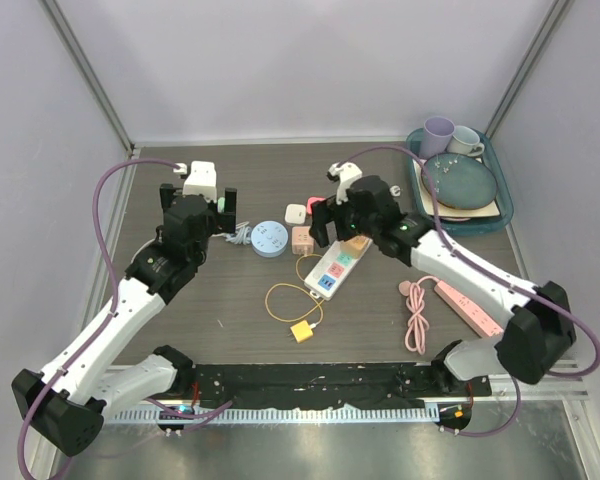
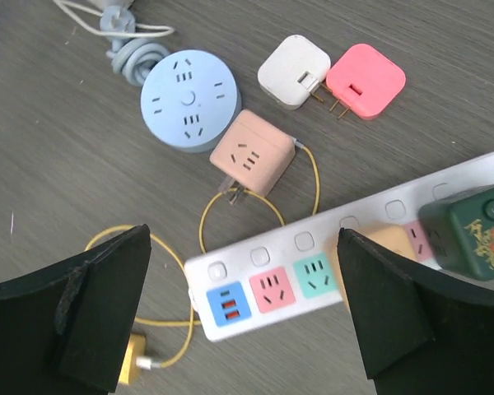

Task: Insert the plug
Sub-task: Insert the plug into the socket, then pick up the plug from the center of the board.

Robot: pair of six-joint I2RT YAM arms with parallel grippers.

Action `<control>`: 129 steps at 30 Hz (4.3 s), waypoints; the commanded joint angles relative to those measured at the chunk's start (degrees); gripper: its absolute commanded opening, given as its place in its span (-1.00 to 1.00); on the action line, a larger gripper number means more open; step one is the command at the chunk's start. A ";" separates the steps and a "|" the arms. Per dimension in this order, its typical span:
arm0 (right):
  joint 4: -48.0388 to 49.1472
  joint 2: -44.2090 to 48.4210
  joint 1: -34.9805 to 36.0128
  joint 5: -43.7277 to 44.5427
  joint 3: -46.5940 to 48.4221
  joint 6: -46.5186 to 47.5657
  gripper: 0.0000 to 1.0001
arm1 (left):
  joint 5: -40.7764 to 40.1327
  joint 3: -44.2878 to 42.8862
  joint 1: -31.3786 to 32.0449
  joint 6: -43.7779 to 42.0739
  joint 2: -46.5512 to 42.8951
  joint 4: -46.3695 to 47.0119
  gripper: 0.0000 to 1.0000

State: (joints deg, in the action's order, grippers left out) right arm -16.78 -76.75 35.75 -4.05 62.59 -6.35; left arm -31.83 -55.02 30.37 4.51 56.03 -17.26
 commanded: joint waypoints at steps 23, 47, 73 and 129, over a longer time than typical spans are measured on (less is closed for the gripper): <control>-2.56 -35.04 10.22 25.41 21.17 -25.20 0.76 | 1.51 -1.23 -0.05 1.29 -1.45 1.79 0.99; 22.91 -13.26 10.66 11.98 -0.61 -11.76 -0.99 | 7.75 -2.72 -0.05 8.38 0.40 -1.37 0.99; 59.58 0.37 13.20 8.08 -21.10 -37.42 -0.98 | 37.47 22.42 2.85 35.74 -12.26 26.74 0.99; 55.37 1.51 24.90 25.85 -23.74 -56.15 -0.21 | 23.30 24.97 14.10 19.76 -5.14 45.56 -0.66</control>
State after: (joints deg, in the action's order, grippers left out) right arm 39.27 -78.22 57.82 25.43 38.76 -63.57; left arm -10.90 -29.30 44.62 29.30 51.62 20.16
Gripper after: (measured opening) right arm 0.634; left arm 0.620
